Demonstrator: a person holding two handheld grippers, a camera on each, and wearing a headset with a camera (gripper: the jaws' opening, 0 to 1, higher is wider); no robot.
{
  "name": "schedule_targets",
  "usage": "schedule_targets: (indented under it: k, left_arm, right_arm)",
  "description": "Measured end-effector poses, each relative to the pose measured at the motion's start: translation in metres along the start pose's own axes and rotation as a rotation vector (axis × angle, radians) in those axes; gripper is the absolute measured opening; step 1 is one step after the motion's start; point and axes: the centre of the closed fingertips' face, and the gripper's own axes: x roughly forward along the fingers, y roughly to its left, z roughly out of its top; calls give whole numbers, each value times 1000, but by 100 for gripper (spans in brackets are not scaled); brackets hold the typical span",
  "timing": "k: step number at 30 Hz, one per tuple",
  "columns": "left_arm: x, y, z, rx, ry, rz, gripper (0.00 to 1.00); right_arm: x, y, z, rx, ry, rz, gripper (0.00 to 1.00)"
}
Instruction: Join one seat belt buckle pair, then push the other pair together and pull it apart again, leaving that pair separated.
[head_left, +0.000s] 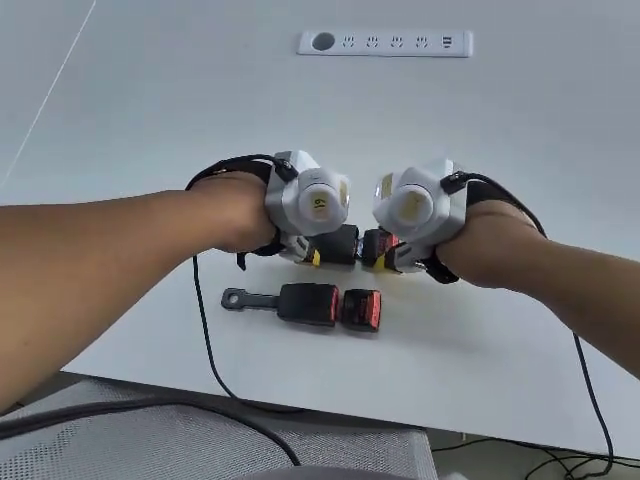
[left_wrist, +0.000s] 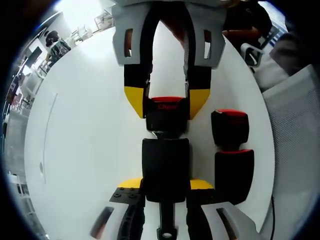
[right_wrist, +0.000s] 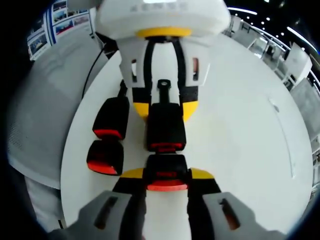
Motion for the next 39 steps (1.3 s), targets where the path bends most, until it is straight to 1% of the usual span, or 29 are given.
schedule_targets:
  k: [6,11,17,19,21,24,27,31,33,39]
  left_arm:
    - [1,0,0,-9,8,6,32]
    - [1,0,-1,-14,5,13,32]
    - [-1,-2,0,-20,1,6,32]
    - [-2,-4,1,-23,-5,0,32]
    - [-4,-5,2,-26,-3,-5,32]
    - [-5,-7,4,-26,2,-4,32]
    - [-6,-8,5,-24,2,-1,32]
    - [-7,-9,5,-23,7,1,32]
    - [-7,-8,5,-23,11,0,32]
    - [-7,-8,5,-22,12,1,32]
  right_arm:
    - [1,-1,-1,-5,-6,-2,29]
    - [0,-1,-5,-3,0,-5,29]
    - [-10,1,-15,1,2,-8,29]
    - [-11,2,-15,6,-11,-7,29]
    - [-12,2,-14,12,-13,-10,29]
    - [-13,4,-13,10,-9,-14,30]
    - [-17,6,-17,12,-6,-19,30]
    - [-23,8,-30,18,10,-29,30]
    - [-28,9,-37,28,6,-37,30]
    - [-43,9,-62,47,25,-52,30]
